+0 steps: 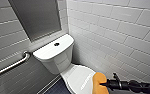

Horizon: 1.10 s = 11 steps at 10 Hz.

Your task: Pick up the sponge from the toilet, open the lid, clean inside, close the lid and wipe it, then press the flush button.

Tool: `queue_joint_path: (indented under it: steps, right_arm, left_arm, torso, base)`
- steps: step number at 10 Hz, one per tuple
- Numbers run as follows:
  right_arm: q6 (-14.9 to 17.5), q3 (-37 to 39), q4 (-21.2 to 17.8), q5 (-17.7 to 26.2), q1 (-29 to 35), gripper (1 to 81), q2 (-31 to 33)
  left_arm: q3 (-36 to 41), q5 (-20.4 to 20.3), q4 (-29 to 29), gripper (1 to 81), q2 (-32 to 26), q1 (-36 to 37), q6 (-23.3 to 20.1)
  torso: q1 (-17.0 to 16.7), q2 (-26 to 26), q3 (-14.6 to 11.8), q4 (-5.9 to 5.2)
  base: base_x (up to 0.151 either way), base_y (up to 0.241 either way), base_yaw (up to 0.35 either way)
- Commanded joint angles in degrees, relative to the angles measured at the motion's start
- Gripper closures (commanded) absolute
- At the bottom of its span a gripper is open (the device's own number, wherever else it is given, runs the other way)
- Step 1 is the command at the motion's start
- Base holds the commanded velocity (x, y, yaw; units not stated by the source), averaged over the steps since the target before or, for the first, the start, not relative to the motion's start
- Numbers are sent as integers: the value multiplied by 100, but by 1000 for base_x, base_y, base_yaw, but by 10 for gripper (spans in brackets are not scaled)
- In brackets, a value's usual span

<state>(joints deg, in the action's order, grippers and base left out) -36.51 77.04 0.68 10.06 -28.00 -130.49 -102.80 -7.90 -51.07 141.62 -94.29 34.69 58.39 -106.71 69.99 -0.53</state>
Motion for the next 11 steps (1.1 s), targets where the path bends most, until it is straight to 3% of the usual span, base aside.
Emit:
queue_joint_path:
  steps: [1, 7, 11]
  right_arm:
    - [-67, 1786, 55, 796, 1133, 811, -1808]
    - [-75, 4309, 468, 787, 1433, 811, -4190]
    - [-58, 5187, 899, 629, 1073, 811, -4989]
  left_arm:
    - [67, 227, -70, 10, -116, -112, -7]
    - [32, 263, -35, 10, -80, -112, 11]
    - [-21, 280, -35, 10, -63, -155, 46]
  torso:
    - [0, 0, 0, 0]
    - [0, 0, 0, 0]
    - [0, 0, 2, 0]
  base:
    - [0, 0, 0]
    - [0, 0, 0]
    - [0, 0, 0]
